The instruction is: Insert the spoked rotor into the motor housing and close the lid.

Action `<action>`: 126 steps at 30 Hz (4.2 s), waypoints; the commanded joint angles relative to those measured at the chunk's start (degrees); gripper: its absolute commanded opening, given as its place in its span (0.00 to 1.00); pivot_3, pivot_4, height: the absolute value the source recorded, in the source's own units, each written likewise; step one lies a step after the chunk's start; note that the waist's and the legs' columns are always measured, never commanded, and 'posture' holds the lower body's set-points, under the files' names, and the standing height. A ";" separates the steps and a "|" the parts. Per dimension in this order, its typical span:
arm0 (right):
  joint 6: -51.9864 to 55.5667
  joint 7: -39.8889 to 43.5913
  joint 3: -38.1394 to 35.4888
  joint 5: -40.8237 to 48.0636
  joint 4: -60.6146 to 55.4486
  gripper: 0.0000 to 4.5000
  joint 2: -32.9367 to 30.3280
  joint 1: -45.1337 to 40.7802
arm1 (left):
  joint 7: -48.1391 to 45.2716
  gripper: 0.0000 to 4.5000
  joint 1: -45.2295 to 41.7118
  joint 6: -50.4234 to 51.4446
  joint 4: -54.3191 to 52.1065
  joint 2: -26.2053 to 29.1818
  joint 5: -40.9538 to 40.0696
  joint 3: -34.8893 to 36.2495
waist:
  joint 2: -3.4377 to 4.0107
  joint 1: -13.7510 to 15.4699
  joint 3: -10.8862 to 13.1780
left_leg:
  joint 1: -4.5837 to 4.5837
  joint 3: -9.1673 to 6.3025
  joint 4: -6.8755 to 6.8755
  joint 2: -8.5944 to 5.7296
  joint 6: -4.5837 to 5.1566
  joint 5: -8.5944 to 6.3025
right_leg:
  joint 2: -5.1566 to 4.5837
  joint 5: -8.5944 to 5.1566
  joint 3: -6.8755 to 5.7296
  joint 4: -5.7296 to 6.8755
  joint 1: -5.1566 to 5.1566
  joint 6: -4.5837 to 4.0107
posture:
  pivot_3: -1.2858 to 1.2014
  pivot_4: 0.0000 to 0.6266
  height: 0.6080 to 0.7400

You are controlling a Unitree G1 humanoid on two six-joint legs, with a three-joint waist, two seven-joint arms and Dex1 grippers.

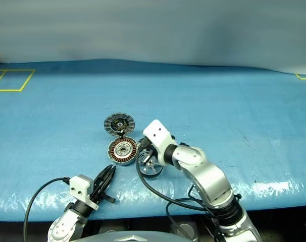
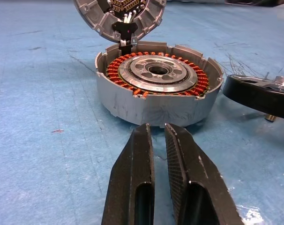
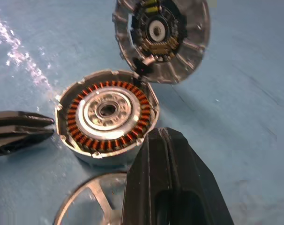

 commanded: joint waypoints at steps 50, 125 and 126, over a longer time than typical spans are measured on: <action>29.11 -18.78 0.21 14.31 -6.84 0.44 3.03 1.54 | 1.36 0.10 2.11 1.52 -3.26 0.08 -0.15 -0.75 | -0.05 0.04 -0.05 | -0.05 0.00 0.00 0.00 0.00 0.00 | -0.01 0.00 0.00 -0.06 -0.06 0.00 | 0.52 0.24 1.00; 3.87 -1.25 13.33 4.22 12.14 0.07 4.78 -16.98 | 1.22 0.10 0.51 -0.50 -1.31 0.16 0.21 0.40 | -0.03 -0.26 -0.02 | -0.15 -0.03 0.00 0.00 0.01 0.00 | -0.01 0.02 -0.06 -0.01 -0.10 0.01 | 0.52 0.24 1.00; 3.65 -1.48 13.65 3.95 12.70 0.00 4.72 -16.35 | 1.17 0.10 0.49 -0.52 -1.29 0.21 0.23 0.38 | -0.03 -0.31 -0.02 | -0.15 -0.03 0.00 0.00 0.01 0.00 | -0.02 0.02 -0.06 -0.01 -0.11 0.01 | 0.52 0.24 1.00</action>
